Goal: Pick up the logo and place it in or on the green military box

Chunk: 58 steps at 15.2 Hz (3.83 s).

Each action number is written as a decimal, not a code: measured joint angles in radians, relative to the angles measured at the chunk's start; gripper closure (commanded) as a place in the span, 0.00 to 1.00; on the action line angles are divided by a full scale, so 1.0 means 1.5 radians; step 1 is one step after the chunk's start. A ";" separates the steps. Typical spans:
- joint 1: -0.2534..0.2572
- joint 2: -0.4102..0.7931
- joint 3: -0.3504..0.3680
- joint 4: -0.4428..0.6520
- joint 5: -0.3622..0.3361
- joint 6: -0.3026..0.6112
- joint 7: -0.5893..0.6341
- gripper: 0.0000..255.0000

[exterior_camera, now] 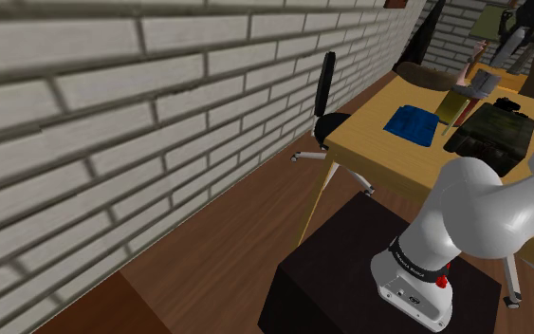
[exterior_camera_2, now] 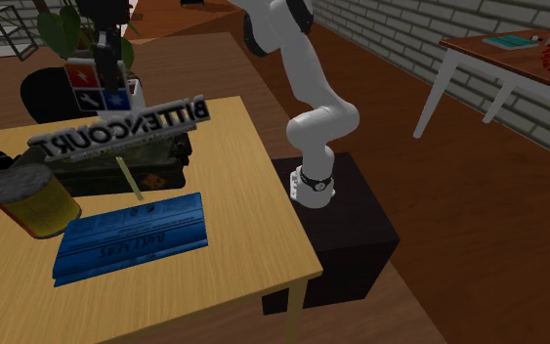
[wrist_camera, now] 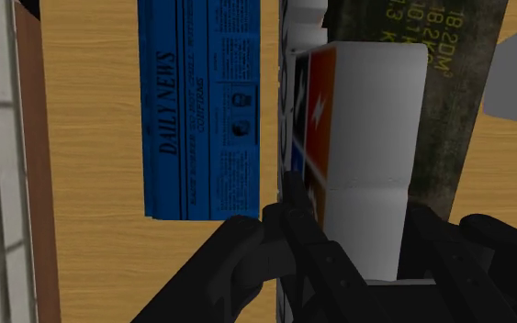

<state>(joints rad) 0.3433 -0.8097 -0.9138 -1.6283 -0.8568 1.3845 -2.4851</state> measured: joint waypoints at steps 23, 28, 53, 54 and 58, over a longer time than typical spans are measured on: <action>0.191 -0.008 -0.277 0.333 -0.089 -0.002 -0.267 1.00; 0.143 -0.030 -0.259 0.253 -0.092 0.035 -0.243 1.00; 0.081 -0.068 -0.242 0.138 -0.106 0.090 -0.208 0.00; 0.080 -0.060 -0.234 0.149 -0.100 0.078 -0.211 0.00; 0.086 -0.044 -0.225 0.181 -0.089 0.053 -0.222 0.00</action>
<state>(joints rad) 0.4719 -0.8753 -1.2511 -1.3574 -0.9903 1.4636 -2.8180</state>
